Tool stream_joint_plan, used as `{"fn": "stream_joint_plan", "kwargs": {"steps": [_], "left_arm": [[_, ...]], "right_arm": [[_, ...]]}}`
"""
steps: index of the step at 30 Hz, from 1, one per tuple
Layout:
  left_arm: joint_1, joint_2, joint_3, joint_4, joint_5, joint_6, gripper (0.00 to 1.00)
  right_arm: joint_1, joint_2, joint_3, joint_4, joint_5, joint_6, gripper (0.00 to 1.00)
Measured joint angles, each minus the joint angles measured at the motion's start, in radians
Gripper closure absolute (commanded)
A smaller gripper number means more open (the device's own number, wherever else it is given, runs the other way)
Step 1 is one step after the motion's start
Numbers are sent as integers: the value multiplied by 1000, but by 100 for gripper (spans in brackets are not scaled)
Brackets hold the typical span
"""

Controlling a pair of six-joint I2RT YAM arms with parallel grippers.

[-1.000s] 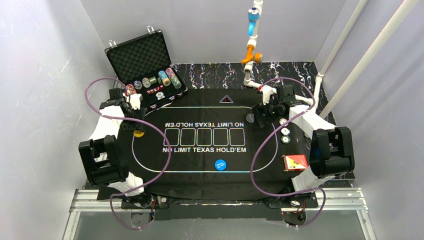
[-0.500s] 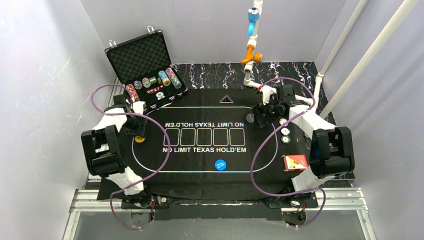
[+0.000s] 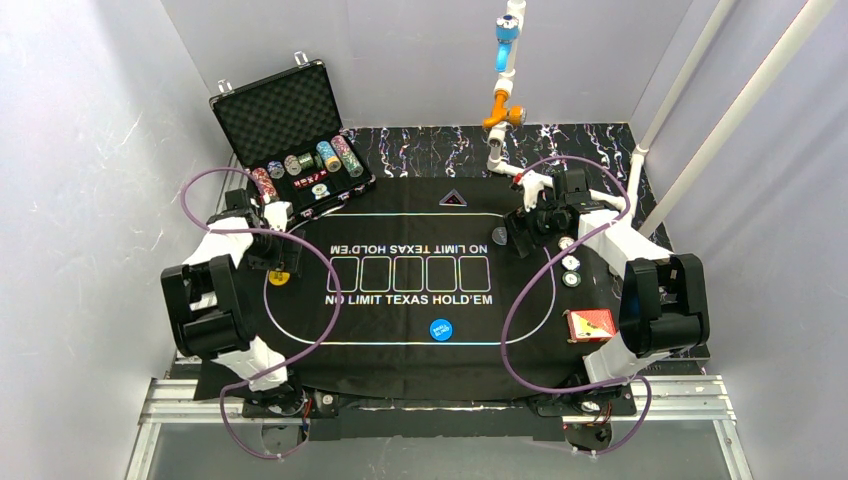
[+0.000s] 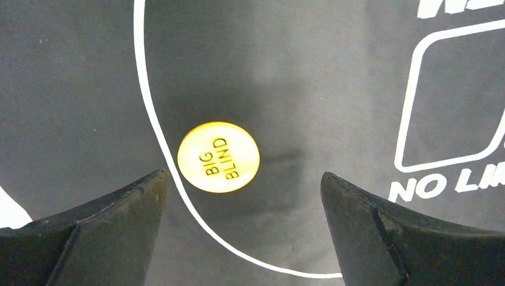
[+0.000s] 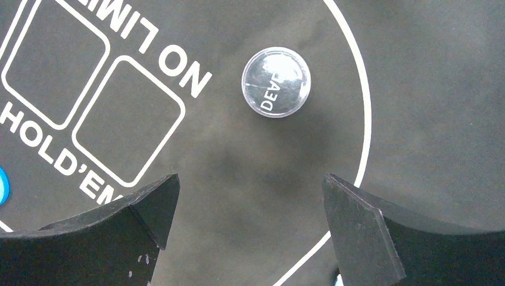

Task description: Distribute texas hold em gaming equipment

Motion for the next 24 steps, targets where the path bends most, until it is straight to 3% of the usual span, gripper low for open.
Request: {"fn": "stream_joint_plan", "kwargs": {"steps": [8,14,18,24], "left_arm": [[-71,-166,33,-144,85,19,2],[-214,-280,45,-206,122,-12,2],[-243,-311,43,-227,162,-28,2],[-243,-317,21,-233,180,-49,2]], "right_arm": [[1,-74,27,-131,-12,-75,2],[1,-168,65,-270,82,-166,2],[-5,-198,65,-354,164,-203,3],[-132,-117,92,-420,240,-184,10]]}}
